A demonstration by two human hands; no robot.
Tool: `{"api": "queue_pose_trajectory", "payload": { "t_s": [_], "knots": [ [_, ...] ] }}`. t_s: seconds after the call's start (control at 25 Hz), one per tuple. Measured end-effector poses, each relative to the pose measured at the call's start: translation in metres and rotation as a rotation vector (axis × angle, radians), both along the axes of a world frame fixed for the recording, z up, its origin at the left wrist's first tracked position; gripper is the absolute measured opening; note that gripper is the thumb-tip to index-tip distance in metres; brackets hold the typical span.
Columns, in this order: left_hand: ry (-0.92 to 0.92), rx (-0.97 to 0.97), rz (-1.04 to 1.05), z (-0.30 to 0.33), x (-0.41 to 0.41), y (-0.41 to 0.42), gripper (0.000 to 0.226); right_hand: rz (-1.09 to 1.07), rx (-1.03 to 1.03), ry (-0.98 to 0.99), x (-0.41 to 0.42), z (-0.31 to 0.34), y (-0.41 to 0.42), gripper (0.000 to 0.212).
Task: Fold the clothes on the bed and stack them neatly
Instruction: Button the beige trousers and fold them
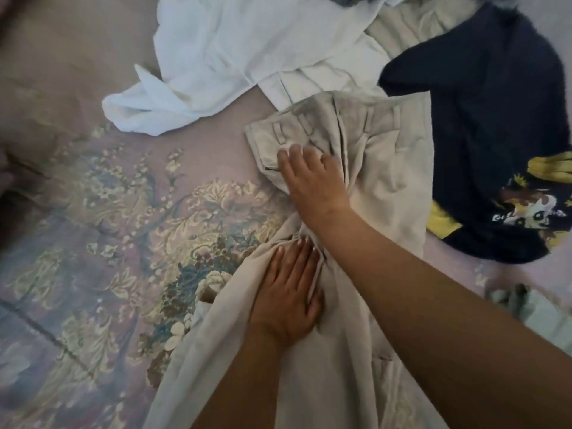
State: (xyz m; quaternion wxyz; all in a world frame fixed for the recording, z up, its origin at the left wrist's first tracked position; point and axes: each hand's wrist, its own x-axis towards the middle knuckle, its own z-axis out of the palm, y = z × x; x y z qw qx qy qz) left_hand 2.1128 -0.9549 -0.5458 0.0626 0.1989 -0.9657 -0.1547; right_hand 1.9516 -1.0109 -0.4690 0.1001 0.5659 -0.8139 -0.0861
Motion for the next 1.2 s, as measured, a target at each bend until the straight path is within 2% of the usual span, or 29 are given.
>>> {"api": "queue_pose_trajectory", "payload": {
  "t_s": [0.04, 0.12, 0.16, 0.28, 0.32, 0.36, 0.48, 0.56, 0.64, 0.68, 0.76, 0.8, 0.88, 0.96, 1.0, 1.12, 1.2],
  "knots": [
    [-0.006, -0.005, -0.007, 0.0, -0.001, -0.001, 0.06, 0.022, 0.011, -0.024, 0.002, -0.001, -0.016, 0.037],
    [-0.015, -0.012, -0.007, -0.002, -0.002, -0.004, 0.061, -0.062, 0.01, -0.275, 0.001, -0.007, -0.034, 0.037],
    [0.001, -0.012, -0.001, -0.004, -0.003, -0.005, 0.063, -0.157, -0.079, -0.441, -0.008, -0.006, -0.035, 0.035],
    [0.071, 0.016, -0.001, -0.009, -0.005, -0.004, 0.064, -0.651, -0.585, -1.028, -0.049, 0.005, 0.002, 0.019],
    [0.089, 0.033, -0.005, -0.008, -0.005, -0.004, 0.061, -0.796, -0.718, -1.136, -0.064, 0.009, 0.024, 0.016],
    [0.1, 0.041, -0.006, -0.007, -0.006, -0.005, 0.058, -0.928, -0.767, -1.166, -0.077, 0.009, 0.046, 0.016],
    [0.113, 0.047, 0.003, -0.009, -0.006, -0.007, 0.054, -1.091, -0.683, -1.315, -0.11, 0.005, 0.091, 0.005],
    [0.111, 0.028, 0.008, -0.008, -0.007, -0.008, 0.057, -1.13, -0.658, -1.459, -0.129, 0.004, 0.089, 0.036],
    [0.112, -0.003, -0.003, -0.007, -0.008, -0.009, 0.062, -1.154, -0.772, -1.493, -0.15, 0.01, 0.07, 0.061],
    [0.114, -0.015, -0.01, -0.007, -0.008, -0.009, 0.062, -1.143, -0.811, -1.508, -0.162, 0.015, 0.059, 0.064],
    [0.112, -0.035, -0.022, -0.007, -0.009, -0.009, 0.062, -1.102, -0.731, -1.517, -0.18, 0.025, 0.038, 0.053],
    [0.109, -0.039, -0.022, -0.007, -0.009, -0.009, 0.063, -1.064, -0.675, -1.471, -0.186, 0.025, 0.033, 0.044],
    [0.101, -0.034, -0.014, -0.008, -0.007, -0.008, 0.062, -0.944, -0.583, -1.22, -0.193, 0.024, 0.03, 0.031],
    [0.099, -0.046, -0.01, -0.005, -0.007, -0.007, 0.057, -0.941, -0.507, -0.999, -0.195, 0.02, 0.035, 0.029],
    [0.096, -0.063, -0.013, 0.0, -0.006, -0.006, 0.054, -0.996, -0.489, -1.013, -0.196, 0.02, 0.038, 0.032],
    [0.079, -0.031, -0.018, 0.024, -0.012, -0.007, 0.05, -1.008, -0.523, -1.338, -0.197, 0.031, 0.043, 0.042],
    [0.1, 0.074, 0.044, 0.05, -0.027, -0.019, 0.04, -0.876, -0.51, -1.319, -0.193, 0.042, 0.044, 0.038]
  ]
}}
